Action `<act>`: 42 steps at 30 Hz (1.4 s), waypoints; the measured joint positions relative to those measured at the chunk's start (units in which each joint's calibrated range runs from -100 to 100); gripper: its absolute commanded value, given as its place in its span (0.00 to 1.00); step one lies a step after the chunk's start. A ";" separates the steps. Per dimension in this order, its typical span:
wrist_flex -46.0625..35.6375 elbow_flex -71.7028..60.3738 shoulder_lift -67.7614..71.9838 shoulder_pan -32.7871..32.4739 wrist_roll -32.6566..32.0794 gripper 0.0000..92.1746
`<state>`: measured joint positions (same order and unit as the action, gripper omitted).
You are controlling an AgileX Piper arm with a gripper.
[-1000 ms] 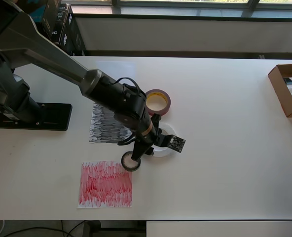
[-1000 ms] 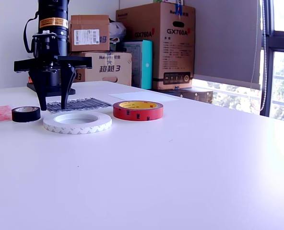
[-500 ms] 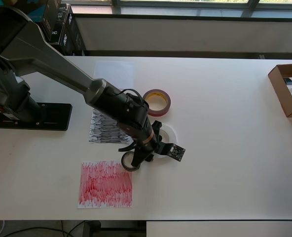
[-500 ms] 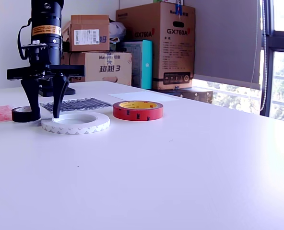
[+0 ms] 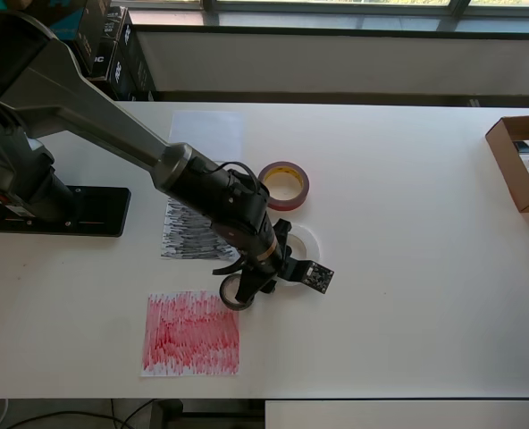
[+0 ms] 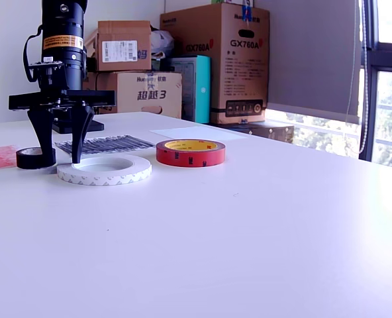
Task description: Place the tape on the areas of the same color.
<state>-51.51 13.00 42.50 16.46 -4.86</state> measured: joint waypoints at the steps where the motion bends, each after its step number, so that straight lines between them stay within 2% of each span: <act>1: 0.00 0.00 0.00 0.00 0.00 0.49; 14: 0.61 -0.09 2.00 0.00 0.00 0.48; 16: 0.61 -0.09 2.04 0.00 0.00 0.39; 19: 0.75 -0.09 2.16 0.00 0.00 0.04; 20: 0.91 -0.09 2.16 0.00 0.00 0.00; 21: 1.24 -0.09 2.16 0.00 0.00 0.03; 23: 1.24 -0.09 2.16 0.00 0.00 0.00; 33: 1.61 -2.33 -3.68 -1.05 0.49 0.00; 42: 1.25 -0.75 -14.15 -9.75 7.67 0.00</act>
<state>-50.26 12.25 28.35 6.70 2.81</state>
